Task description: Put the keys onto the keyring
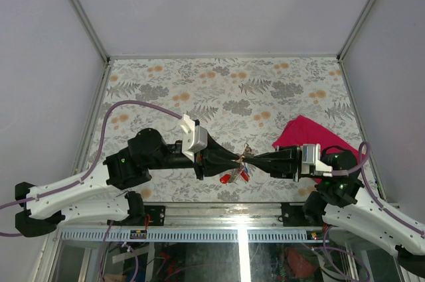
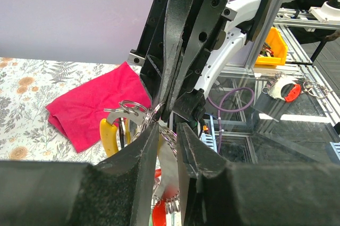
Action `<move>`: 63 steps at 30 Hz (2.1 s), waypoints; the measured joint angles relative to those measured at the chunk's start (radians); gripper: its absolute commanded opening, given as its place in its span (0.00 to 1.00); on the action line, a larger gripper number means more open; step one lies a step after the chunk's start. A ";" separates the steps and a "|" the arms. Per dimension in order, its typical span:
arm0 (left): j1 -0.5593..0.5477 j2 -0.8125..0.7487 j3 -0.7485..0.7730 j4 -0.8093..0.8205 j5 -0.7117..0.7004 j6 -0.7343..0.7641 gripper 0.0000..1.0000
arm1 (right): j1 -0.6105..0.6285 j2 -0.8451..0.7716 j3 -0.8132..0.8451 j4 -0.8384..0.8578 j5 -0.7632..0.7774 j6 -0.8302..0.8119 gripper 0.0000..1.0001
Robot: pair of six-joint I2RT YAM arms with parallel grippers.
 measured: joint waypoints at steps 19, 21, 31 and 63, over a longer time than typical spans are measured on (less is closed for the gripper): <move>-0.001 -0.011 0.000 -0.003 -0.009 0.000 0.16 | 0.000 -0.010 0.006 0.002 -0.008 0.002 0.00; -0.001 -0.011 0.000 -0.003 -0.010 0.000 0.17 | 0.000 -0.010 0.006 0.002 -0.016 0.005 0.00; -0.001 -0.011 0.000 -0.003 -0.016 0.003 0.29 | 0.000 0.000 0.006 0.016 -0.037 0.023 0.00; -0.001 0.003 0.006 -0.015 0.015 0.004 0.00 | 0.000 0.014 0.008 0.012 -0.050 0.039 0.10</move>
